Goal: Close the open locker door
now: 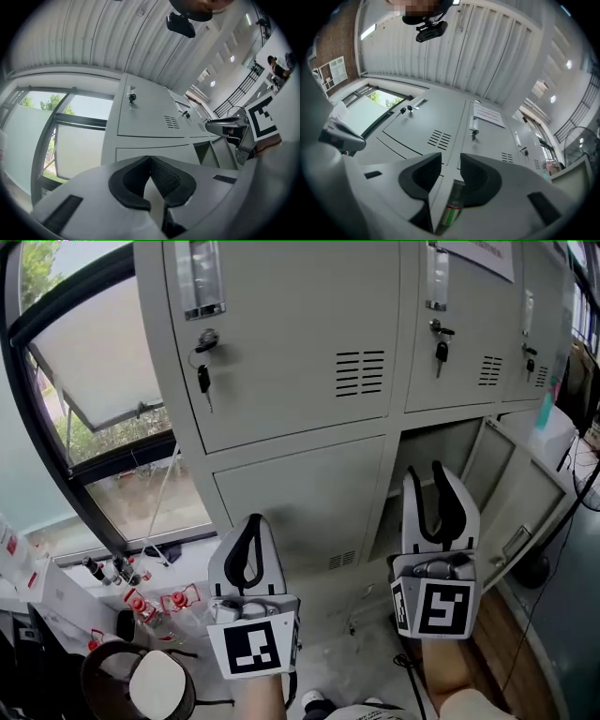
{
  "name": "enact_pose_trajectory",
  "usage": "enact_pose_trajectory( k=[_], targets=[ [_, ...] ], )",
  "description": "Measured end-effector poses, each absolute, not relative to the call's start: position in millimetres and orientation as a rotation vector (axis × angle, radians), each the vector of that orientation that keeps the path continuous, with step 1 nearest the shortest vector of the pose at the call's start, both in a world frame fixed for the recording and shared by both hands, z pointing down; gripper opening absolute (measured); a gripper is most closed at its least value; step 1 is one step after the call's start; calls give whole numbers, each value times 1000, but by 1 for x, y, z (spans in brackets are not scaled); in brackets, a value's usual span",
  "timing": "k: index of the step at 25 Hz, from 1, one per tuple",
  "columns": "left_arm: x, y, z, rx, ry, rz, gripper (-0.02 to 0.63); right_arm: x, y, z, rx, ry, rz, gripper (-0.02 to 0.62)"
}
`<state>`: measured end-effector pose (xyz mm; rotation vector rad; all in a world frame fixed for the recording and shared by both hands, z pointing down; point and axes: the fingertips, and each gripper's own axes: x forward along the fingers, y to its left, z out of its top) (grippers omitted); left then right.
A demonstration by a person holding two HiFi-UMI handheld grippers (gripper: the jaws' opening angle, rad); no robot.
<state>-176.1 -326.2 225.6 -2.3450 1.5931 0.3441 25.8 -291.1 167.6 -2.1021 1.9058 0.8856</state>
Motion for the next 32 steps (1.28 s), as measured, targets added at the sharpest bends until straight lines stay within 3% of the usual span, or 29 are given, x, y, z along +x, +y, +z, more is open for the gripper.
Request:
enact_pose_trajectory(
  k=[20,32],
  targets=[
    [39,-263,238,-2564,1180,342,5,238,-159,198,-2525,1522,828,120],
    [130,-231,245,-2642,1035,342,5,317,-114,218,-2632,1425,753,120]
  ],
)
